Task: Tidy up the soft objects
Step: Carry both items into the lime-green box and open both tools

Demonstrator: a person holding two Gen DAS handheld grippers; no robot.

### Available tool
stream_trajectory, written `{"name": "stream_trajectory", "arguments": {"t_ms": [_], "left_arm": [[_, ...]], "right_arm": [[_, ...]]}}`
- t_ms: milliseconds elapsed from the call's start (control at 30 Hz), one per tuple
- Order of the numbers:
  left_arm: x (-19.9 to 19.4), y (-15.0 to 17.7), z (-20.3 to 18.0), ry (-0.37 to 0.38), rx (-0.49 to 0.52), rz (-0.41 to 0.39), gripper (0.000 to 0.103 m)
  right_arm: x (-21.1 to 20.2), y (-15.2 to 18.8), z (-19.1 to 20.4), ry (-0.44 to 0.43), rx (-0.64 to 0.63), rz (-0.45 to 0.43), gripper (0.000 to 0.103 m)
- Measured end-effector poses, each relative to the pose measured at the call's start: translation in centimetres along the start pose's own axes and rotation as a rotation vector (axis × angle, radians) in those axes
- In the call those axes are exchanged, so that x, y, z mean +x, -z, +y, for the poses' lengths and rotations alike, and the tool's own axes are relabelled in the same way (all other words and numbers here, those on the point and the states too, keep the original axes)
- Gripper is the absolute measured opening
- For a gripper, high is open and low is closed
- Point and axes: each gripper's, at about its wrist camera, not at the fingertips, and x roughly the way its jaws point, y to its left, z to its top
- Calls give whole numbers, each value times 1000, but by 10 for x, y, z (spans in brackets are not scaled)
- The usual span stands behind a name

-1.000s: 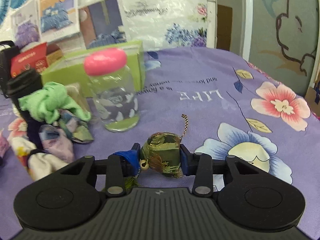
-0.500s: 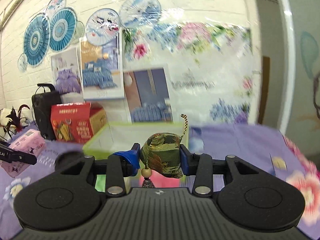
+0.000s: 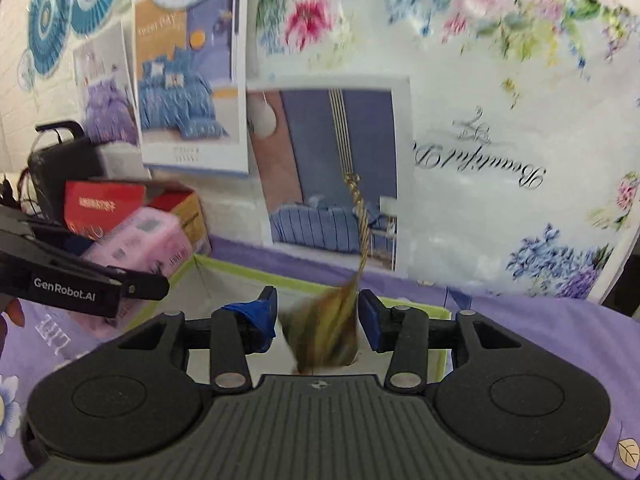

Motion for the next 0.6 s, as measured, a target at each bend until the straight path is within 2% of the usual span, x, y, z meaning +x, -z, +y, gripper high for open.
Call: {"name": "stream_trajectory", "arguments": {"t_ms": [67, 167, 367, 600], "left_arm": [[3, 0, -3, -8, 15, -8, 81], [2, 1, -7, -18, 37, -24, 82], [-17, 7, -12, -20, 53, -48, 82], [-66, 20, -18, -25, 56, -100, 83]], "right_arm": [[9, 1, 1, 15, -12, 14, 32], [9, 0, 1, 27, -24, -16, 35], [1, -3, 6, 27, -30, -33, 40], [-47, 3, 16, 47, -37, -76, 44]]}}
